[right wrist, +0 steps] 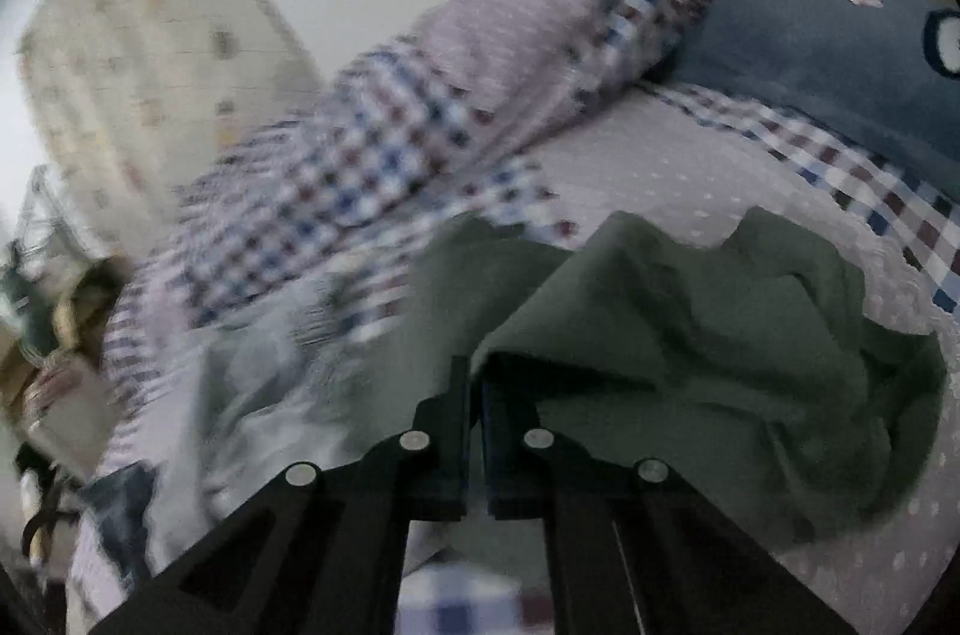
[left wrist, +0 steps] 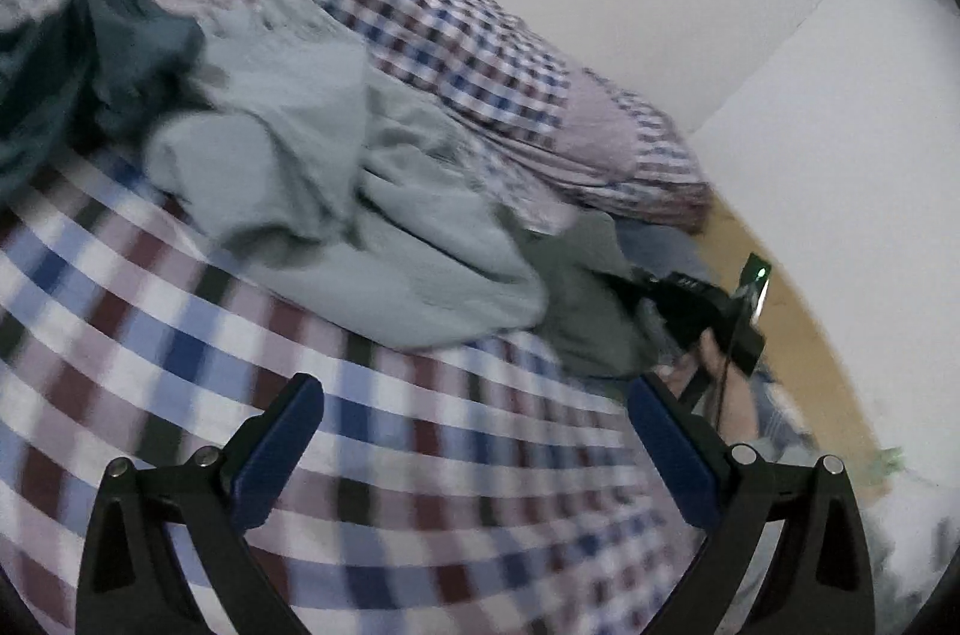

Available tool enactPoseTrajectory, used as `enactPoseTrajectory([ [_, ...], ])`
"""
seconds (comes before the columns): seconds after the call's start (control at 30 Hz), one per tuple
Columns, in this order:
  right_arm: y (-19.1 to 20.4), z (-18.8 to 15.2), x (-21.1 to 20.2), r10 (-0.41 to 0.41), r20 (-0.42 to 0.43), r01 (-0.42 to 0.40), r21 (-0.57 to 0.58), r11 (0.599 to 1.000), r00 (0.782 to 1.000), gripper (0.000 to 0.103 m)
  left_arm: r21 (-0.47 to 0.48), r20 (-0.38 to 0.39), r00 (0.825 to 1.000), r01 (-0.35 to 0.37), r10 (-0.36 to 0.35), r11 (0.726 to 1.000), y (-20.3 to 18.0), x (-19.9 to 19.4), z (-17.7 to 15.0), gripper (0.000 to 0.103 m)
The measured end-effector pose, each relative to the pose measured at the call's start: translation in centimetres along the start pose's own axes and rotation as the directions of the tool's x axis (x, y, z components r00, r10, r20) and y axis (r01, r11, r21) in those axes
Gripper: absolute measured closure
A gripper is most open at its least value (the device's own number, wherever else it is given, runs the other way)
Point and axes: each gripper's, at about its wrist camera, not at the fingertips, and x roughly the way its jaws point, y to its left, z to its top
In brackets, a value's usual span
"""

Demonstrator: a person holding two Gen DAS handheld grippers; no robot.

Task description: Fold clothes

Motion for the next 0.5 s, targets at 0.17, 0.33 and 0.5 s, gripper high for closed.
enactPoseTrajectory([
  [0.17, 3.0, -3.2, -6.5, 0.156, -0.006, -0.156, -0.005, 0.988, 0.988, 0.102, -0.146, -0.081, 0.970, 0.216, -0.229, 0.965, -0.4, 1.2, -0.9, 0.001],
  [0.33, 5.2, -8.7, -11.7, 0.294, -0.053, -0.293, 0.041, 0.955, 0.954, 0.102, -0.300, -0.126, 0.932, 0.290, -0.339, 0.909, 0.1, 2.7, -2.6, 0.001],
  [0.5, 6.2, -11.5, -14.4, 0.408, -0.059, -0.403, 0.085, 0.911, 0.911, 0.102, -0.417, -0.165, 0.898, 0.312, -0.409, 0.854, 0.8, 4.5, -4.4, 0.001],
])
